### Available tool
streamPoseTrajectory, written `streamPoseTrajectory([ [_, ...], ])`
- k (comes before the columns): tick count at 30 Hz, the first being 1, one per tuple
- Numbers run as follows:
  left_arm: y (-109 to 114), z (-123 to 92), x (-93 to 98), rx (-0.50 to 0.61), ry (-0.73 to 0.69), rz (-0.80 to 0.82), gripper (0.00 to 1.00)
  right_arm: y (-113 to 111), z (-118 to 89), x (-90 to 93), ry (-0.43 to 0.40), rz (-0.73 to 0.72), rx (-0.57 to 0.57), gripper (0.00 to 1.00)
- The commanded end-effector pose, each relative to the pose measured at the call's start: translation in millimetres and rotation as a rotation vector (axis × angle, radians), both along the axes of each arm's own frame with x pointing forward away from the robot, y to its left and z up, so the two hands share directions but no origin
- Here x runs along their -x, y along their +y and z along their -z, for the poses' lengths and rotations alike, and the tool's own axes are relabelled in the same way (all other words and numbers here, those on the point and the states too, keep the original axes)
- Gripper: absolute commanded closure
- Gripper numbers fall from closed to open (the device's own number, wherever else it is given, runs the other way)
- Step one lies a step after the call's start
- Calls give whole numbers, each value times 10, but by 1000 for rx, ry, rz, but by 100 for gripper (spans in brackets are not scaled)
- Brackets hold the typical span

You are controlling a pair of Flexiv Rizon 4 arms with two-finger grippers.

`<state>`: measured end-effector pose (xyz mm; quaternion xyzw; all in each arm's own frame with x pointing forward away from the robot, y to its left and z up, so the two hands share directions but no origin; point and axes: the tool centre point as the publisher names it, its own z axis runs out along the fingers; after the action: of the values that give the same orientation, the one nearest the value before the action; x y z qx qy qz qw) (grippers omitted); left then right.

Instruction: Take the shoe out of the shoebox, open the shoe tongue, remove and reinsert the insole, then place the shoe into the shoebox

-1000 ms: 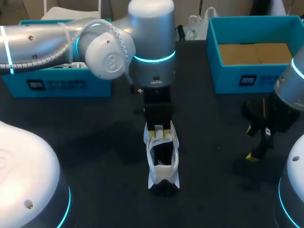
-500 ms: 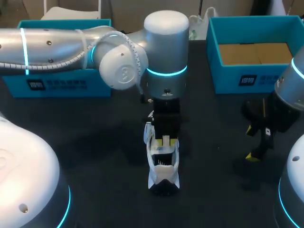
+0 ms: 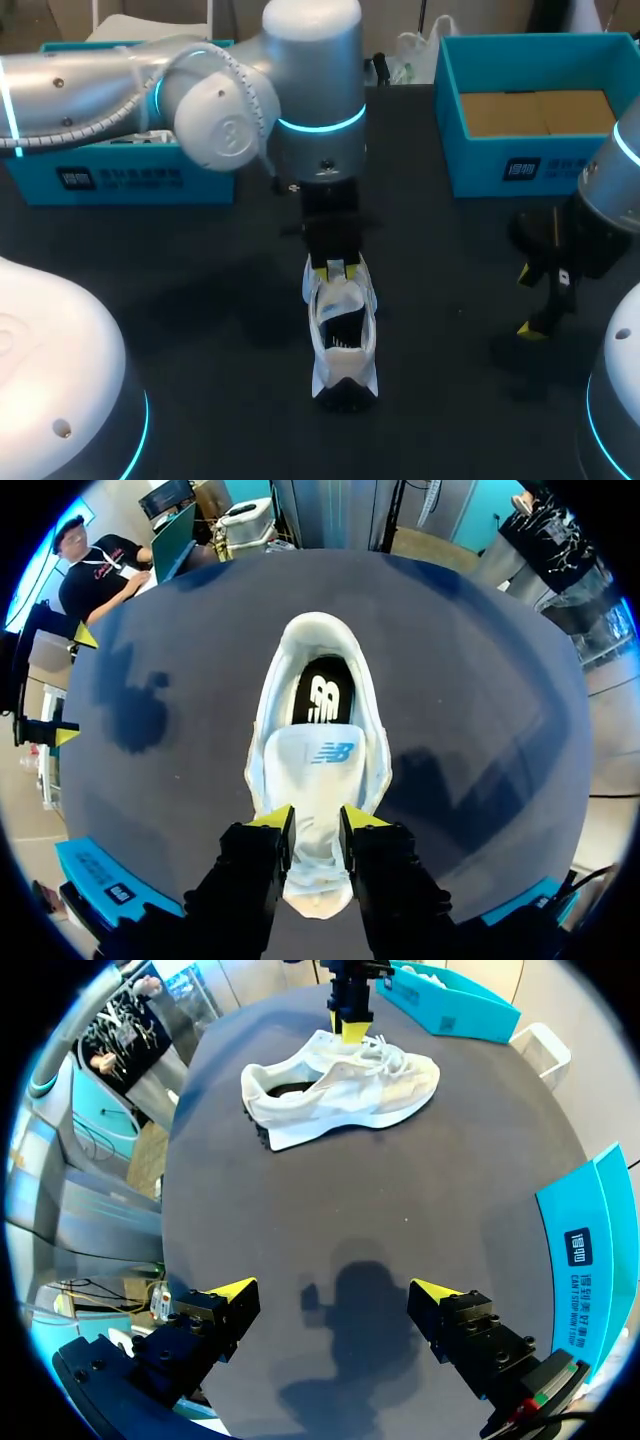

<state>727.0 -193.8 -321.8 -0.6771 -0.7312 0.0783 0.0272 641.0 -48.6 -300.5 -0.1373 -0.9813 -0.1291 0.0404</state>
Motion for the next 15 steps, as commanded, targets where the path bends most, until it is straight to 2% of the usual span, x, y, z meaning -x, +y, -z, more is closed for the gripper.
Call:
streamPoseTrajectory([
  [1, -103, 168, -51, -10, 4, -7, 70, 2, 3, 13, -2, 2, 2, 0],
  [9, -181, 356, 44, -45, 3, 18, 71, 2, 3, 13, -2, 2, 2, 0],
  [15, -91, 325, 156, -61, 20, 54, 71, 2, 3, 13, -2, 2, 2, 0],
])
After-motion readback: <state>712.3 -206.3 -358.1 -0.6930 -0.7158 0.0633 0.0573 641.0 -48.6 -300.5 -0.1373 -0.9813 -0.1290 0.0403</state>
